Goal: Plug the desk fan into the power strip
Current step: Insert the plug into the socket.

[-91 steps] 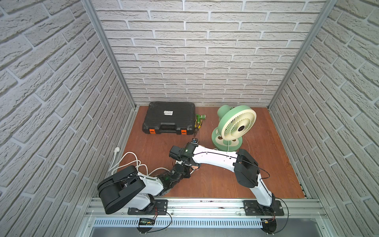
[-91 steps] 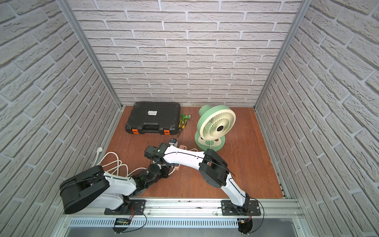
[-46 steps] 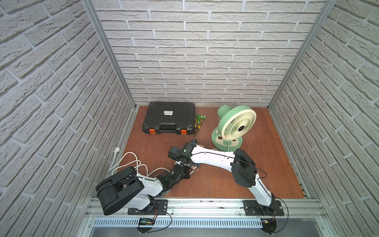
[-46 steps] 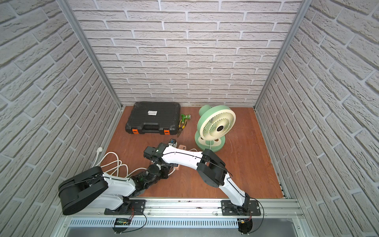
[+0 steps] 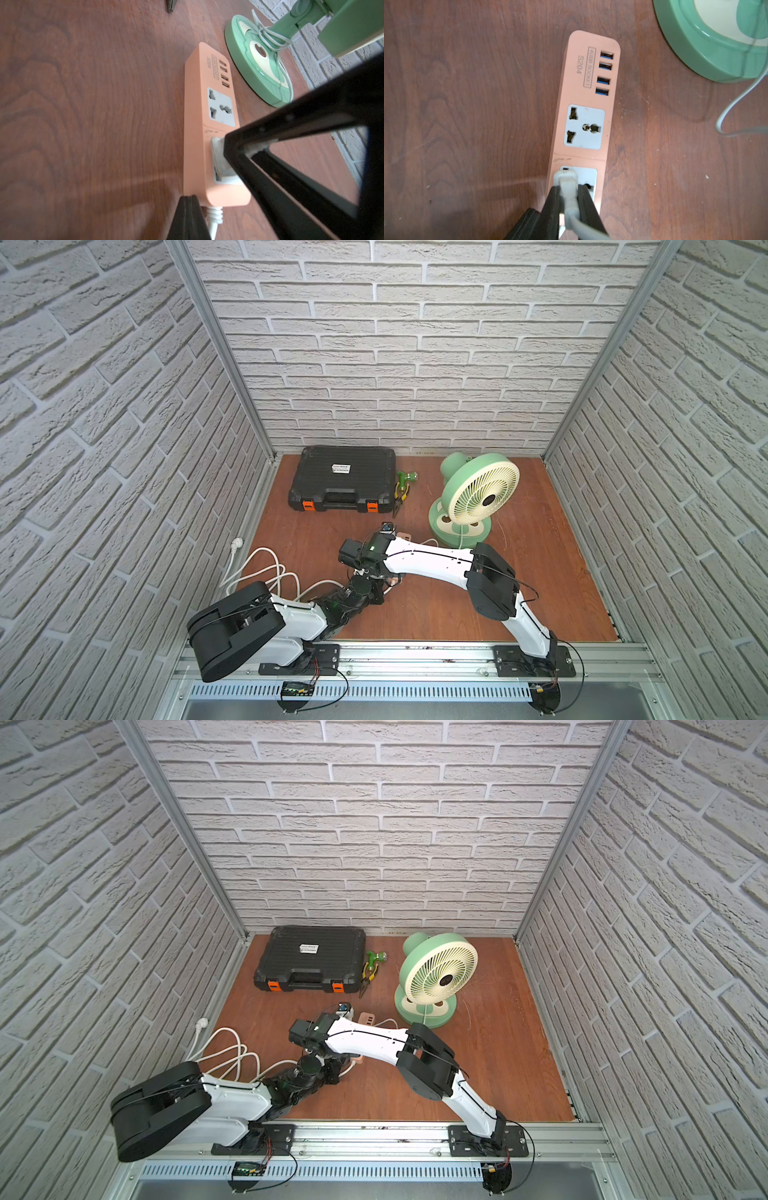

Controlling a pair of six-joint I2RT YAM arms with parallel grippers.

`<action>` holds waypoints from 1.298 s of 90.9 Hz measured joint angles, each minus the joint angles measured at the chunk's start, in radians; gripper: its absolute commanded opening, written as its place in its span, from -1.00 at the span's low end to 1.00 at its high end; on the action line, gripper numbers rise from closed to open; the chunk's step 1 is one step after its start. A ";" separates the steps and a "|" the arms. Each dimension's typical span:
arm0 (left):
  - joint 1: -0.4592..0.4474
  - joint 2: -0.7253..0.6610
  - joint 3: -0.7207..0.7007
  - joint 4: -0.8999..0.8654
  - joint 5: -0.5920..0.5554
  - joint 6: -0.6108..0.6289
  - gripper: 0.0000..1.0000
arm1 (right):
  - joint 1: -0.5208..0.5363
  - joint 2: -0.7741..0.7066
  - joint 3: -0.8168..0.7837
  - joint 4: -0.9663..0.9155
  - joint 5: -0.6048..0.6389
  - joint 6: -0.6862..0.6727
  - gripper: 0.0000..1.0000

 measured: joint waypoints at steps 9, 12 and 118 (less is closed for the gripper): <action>-0.006 -0.028 -0.002 -0.029 -0.002 0.001 -1.00 | 0.007 -0.013 -0.029 0.028 0.019 0.000 -0.95; -0.007 -0.039 -0.002 -0.040 -0.003 0.002 -1.00 | 0.009 -0.016 -0.035 0.034 0.023 0.000 -0.95; -0.014 -0.167 -0.008 -0.215 -0.042 0.012 -1.00 | 0.013 -0.031 -0.100 0.099 0.039 0.000 -0.95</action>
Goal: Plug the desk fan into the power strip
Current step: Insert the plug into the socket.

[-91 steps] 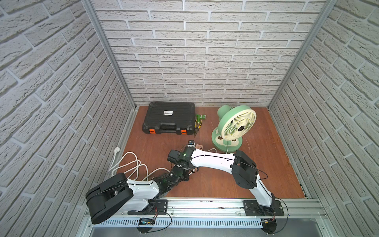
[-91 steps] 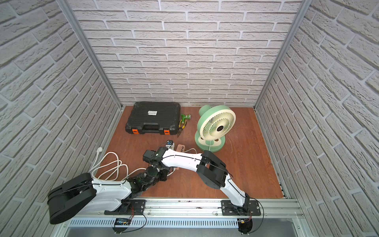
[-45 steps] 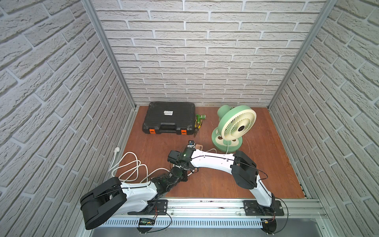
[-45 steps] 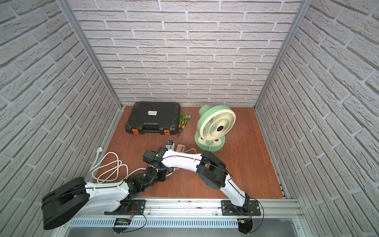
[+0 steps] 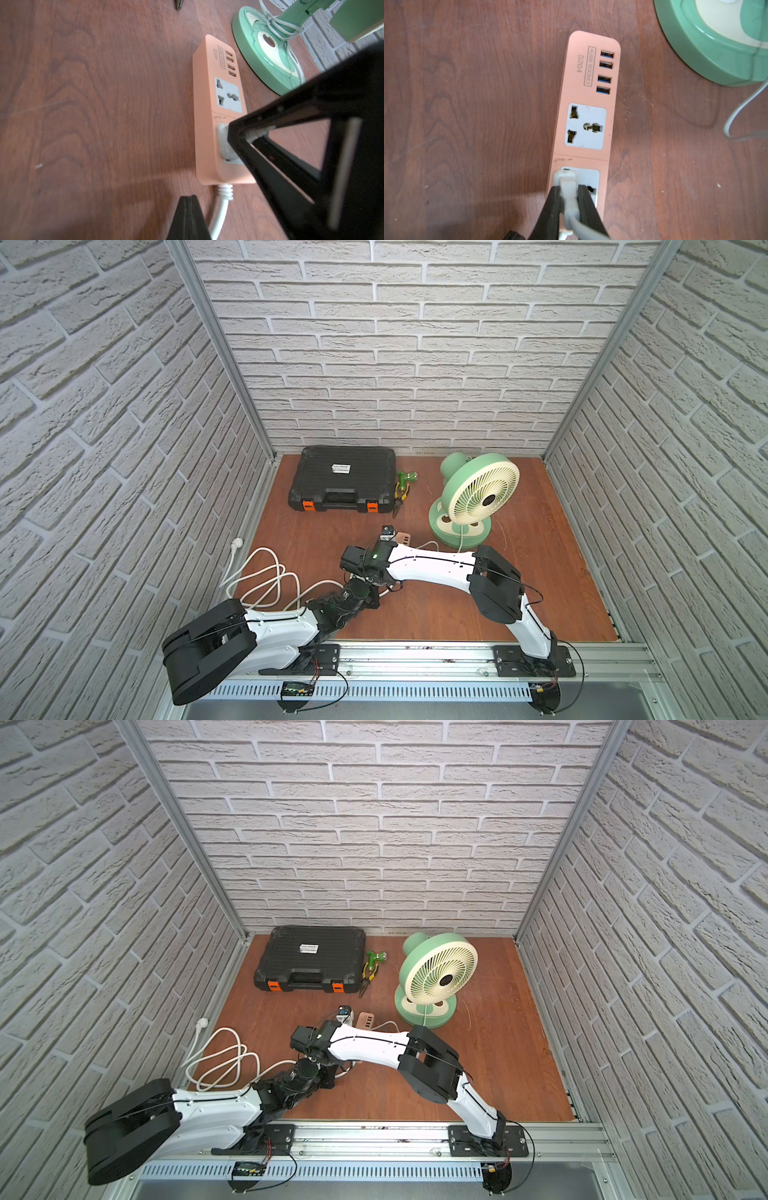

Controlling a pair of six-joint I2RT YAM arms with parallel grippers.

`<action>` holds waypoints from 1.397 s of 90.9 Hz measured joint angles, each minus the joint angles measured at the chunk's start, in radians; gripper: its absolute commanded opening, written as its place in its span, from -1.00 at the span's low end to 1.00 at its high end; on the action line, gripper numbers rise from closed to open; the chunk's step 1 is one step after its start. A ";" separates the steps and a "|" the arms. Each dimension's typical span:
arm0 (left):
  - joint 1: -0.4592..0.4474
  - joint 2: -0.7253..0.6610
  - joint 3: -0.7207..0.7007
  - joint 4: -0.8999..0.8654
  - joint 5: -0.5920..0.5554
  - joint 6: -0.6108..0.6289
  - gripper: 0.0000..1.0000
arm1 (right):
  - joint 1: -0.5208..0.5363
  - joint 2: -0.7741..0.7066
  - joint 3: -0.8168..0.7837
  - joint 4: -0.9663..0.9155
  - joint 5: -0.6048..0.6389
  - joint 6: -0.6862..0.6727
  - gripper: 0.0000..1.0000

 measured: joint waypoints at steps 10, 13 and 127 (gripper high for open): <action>0.000 0.000 -0.001 0.000 0.000 0.000 -1.00 | -0.002 -0.002 -0.013 0.010 0.000 0.000 -0.96; 0.000 0.000 -0.001 0.000 0.000 0.000 -1.00 | -0.002 -0.003 -0.018 0.015 0.000 -0.001 -0.96; -0.001 -0.084 0.026 -0.127 -0.003 0.039 -1.00 | -0.011 -0.054 -0.101 0.107 -0.029 -0.053 -0.95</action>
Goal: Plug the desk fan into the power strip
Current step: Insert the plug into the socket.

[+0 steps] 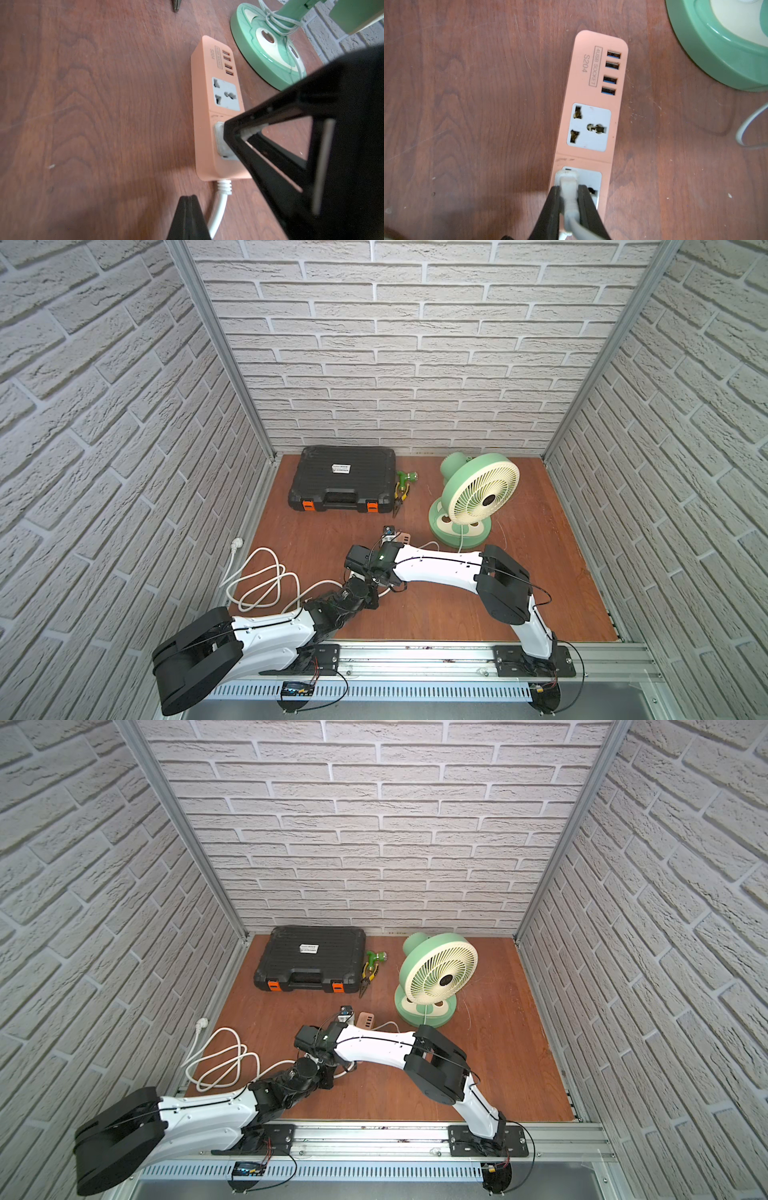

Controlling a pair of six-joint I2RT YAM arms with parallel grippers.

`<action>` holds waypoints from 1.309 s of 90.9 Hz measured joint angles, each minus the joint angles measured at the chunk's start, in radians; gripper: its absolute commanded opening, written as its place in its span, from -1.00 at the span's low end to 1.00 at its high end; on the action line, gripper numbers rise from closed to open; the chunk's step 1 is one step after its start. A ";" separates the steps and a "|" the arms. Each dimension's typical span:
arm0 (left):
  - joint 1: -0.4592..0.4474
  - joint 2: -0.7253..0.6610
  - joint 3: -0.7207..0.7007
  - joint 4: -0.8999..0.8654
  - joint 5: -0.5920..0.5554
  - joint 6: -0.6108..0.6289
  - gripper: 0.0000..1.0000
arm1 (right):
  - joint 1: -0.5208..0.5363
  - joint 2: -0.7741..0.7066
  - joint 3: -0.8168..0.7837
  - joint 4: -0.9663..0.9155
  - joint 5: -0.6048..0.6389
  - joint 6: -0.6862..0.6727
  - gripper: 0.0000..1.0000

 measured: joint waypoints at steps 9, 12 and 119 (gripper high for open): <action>0.000 0.000 0.004 -0.006 0.000 0.006 -1.00 | -0.002 -0.008 -0.010 0.011 -0.006 -0.005 -0.90; 0.000 0.000 0.006 -0.007 0.000 0.008 -1.00 | -0.003 -0.010 -0.013 0.015 -0.008 -0.008 -0.86; 0.016 -0.031 0.057 -0.074 -0.006 0.029 -1.00 | -0.003 -0.241 -0.266 0.194 -0.199 -0.173 0.34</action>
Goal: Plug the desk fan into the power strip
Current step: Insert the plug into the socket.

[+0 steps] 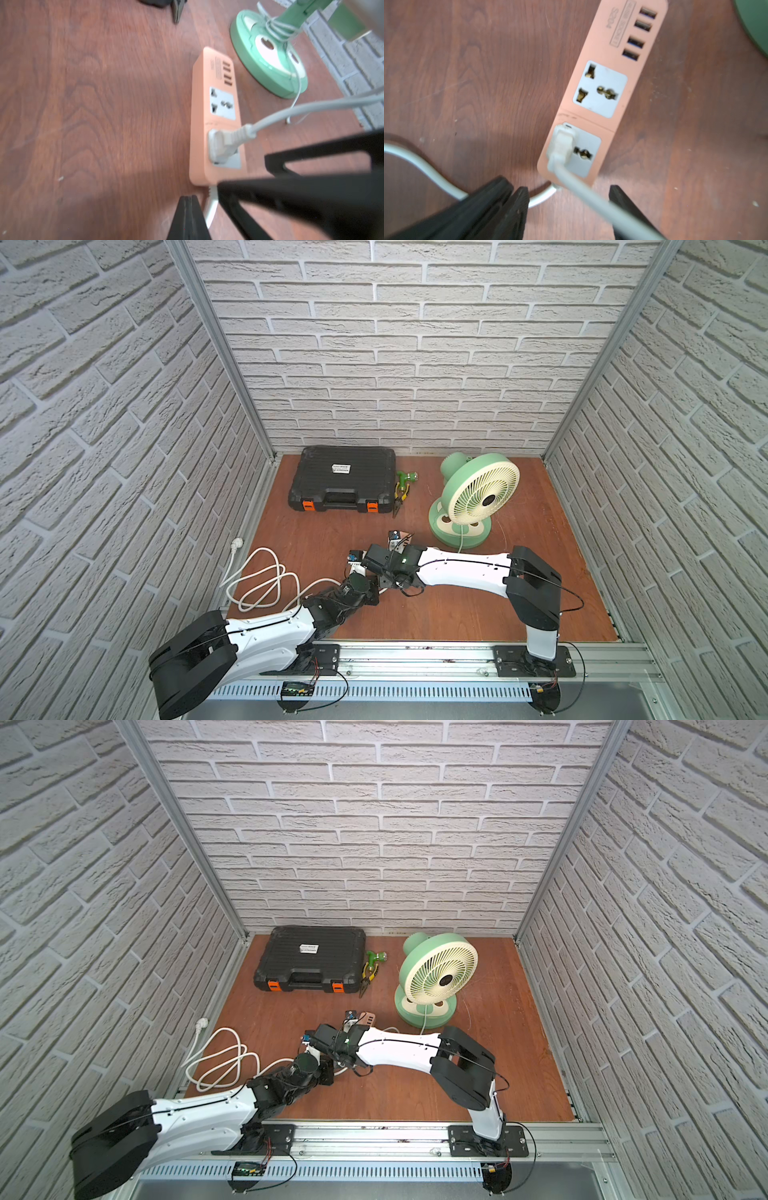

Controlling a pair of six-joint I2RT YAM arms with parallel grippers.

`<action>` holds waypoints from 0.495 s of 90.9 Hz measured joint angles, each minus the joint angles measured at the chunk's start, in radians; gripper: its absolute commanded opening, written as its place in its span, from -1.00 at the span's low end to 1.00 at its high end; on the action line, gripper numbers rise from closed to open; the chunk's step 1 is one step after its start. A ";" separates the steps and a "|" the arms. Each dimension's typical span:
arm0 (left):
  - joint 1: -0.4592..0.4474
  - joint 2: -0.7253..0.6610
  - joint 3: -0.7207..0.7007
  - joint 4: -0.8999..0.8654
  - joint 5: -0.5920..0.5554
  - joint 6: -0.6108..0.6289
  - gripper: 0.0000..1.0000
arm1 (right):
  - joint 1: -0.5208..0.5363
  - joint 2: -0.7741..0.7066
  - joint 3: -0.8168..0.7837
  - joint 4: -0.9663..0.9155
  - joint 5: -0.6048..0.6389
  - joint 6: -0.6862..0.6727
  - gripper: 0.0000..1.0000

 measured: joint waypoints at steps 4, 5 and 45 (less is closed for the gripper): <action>0.001 -0.003 0.007 0.003 -0.002 0.000 -1.00 | 0.002 -0.028 -0.025 0.009 -0.018 -0.021 0.34; 0.001 -0.003 0.009 0.004 -0.002 0.000 -1.00 | 0.003 -0.035 -0.032 0.012 -0.022 -0.026 0.35; 0.047 -0.040 0.029 -0.013 0.008 0.013 -1.00 | 0.003 -0.584 -0.379 0.169 -0.033 -0.188 0.40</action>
